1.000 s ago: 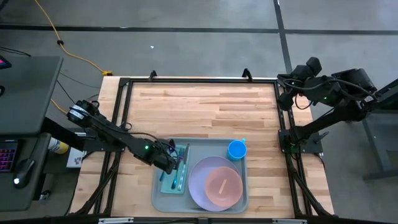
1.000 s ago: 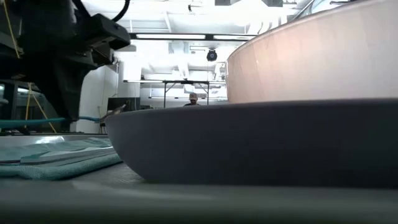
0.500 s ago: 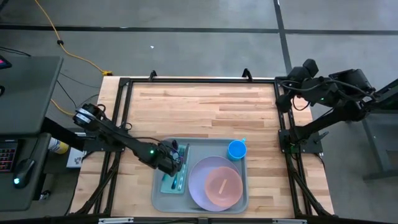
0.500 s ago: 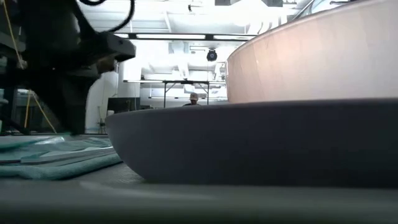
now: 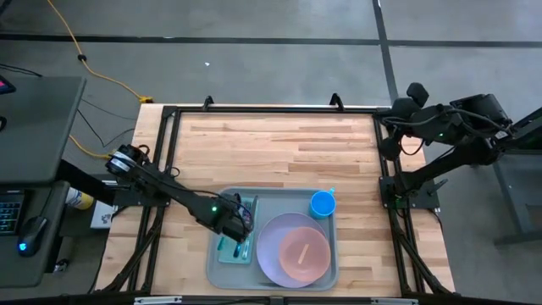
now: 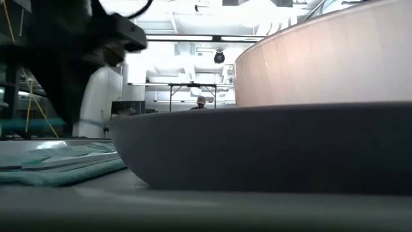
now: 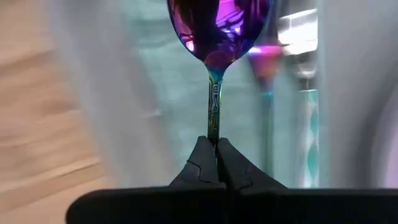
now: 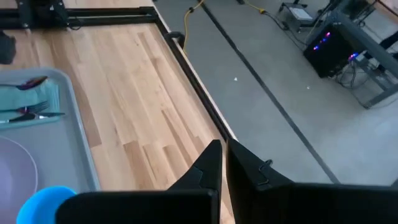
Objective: Set up tray
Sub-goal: Put the blue spoon on top of the blue napkin to the left of the blue fork
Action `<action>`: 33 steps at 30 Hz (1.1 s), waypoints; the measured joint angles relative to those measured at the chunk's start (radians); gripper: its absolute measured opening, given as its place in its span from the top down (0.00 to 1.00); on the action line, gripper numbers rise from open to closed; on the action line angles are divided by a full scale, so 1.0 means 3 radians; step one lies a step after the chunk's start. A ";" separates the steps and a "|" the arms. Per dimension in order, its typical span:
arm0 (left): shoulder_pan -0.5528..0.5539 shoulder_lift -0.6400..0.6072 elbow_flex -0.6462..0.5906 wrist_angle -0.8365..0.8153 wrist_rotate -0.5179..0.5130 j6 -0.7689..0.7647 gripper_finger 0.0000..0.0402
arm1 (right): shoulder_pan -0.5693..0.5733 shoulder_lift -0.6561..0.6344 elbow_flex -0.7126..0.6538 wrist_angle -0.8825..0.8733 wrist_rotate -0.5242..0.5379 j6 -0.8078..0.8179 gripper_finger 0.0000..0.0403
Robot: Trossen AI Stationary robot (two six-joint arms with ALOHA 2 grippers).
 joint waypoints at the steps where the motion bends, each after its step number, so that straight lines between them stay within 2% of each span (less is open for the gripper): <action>1: 0.0002 0.0036 0.0087 -0.0178 0.0035 -0.0004 0.97 | 0.0004 -0.0002 0.0000 0.0001 -0.0007 -0.0026 1.00; 9: 0.0111 0.0343 0.0509 -0.0548 0.0196 -0.0017 0.97 | 0.0004 -0.0044 0.0000 0.0000 -0.0082 -0.0124 1.00; 12: 0.0171 0.0455 0.0590 -0.0387 0.0229 -0.0016 0.97 | 0.0004 -0.0069 0.0000 0.0001 -0.0116 -0.0165 1.00; 22: 0.0212 0.0651 0.0602 -0.0618 0.0465 -0.0022 0.97 | 0.0004 -0.0155 0.0000 0.0004 -0.0219 -0.0175 1.00; 33: 0.0168 0.0703 0.0608 -0.0590 0.0574 -0.0025 0.97 | 0.0004 -0.0161 0.0000 0.0014 -0.0223 -0.0166 1.00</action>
